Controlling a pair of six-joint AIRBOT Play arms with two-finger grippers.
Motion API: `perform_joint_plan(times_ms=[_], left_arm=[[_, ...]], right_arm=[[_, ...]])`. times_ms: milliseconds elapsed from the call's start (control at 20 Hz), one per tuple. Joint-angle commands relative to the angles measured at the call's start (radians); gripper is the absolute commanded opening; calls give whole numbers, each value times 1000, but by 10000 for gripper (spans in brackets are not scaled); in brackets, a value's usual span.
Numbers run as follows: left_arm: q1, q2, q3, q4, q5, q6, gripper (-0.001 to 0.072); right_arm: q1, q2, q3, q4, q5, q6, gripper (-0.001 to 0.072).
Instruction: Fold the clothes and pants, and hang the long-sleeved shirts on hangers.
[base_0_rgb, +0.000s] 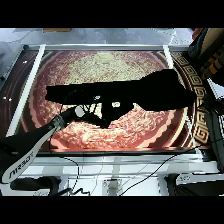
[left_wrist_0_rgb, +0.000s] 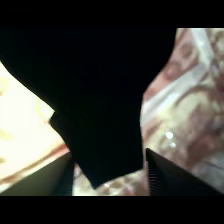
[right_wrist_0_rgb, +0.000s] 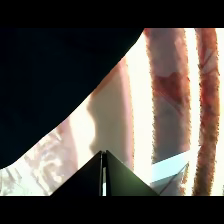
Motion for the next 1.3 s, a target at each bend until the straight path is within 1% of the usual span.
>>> perform_joint_plan(times_ms=[0,100,150,250,400,500,600,650,700,900,1050,1150,1250], left_arm=[[-14,-10,0,3,81,1,262],[-16,-10,0,32,44,3,11],[-15,-8,1,69,22,5,8],[-14,19,21,239,-41,4,7],[-12,134,100,691,-124,4,7],[-9,245,155,977,-122,4,7],[2,357,195,1188,-122,4,8],[13,410,204,1242,-122,4,8],[29,467,204,1279,-123,4,8],[124,653,204,1284,-126,4,8],[203,736,203,1284,-155,3,8],[241,760,203,1275,-280,3,8],[270,753,199,1263,-468,1,8]], right_arm=[[0,0,0,1,2,0,18],[0,0,0,1,7,0,18],[0,0,0,1,10,1,18],[0,0,0,1,14,1,18],[0,0,0,1,21,1,18],[0,0,0,2,42,1,18],[0,0,0,1,72,1,18],[0,0,0,1,90,1,18],[0,0,0,1,108,1,18],[0,0,0,1,175,0,18],[0,0,0,1,222,-3,18],[0,0,0,1,251,-56,18],[0,-1,0,1,272,-113,17]])
